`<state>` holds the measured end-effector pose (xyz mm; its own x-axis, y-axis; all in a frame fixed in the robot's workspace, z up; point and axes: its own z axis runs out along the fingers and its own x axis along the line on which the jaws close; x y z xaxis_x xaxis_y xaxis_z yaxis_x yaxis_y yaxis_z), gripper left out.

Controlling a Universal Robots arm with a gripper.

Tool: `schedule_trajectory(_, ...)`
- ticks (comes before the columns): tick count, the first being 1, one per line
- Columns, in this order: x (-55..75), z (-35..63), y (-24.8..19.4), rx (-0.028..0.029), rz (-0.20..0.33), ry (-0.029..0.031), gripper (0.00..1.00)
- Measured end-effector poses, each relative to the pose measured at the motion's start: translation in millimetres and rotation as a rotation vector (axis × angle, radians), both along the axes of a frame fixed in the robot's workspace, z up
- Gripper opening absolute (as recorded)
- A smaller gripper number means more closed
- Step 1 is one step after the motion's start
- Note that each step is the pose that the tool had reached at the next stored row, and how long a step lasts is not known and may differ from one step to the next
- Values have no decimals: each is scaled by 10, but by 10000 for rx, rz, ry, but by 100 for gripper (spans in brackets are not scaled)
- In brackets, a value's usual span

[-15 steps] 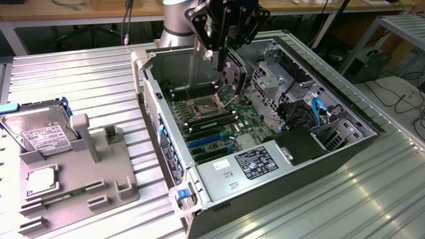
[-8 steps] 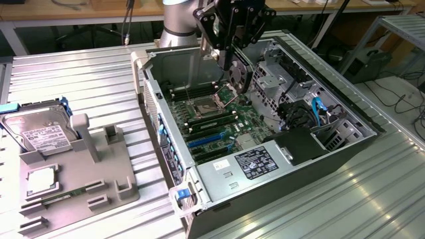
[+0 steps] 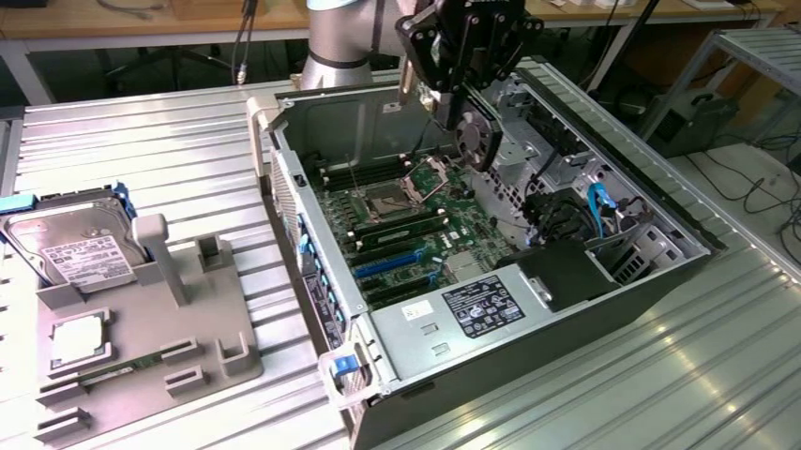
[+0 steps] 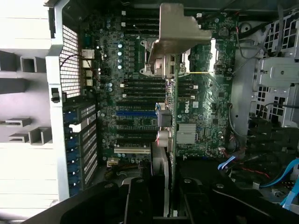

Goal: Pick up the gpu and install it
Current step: 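Pick up the gpu and move the gpu toward the slot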

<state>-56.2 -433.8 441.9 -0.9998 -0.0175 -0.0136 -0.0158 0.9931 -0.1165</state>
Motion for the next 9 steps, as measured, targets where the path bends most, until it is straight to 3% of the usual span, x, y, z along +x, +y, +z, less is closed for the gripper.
schedule_trajectory(9,362,-14,0,1,0,0,28)
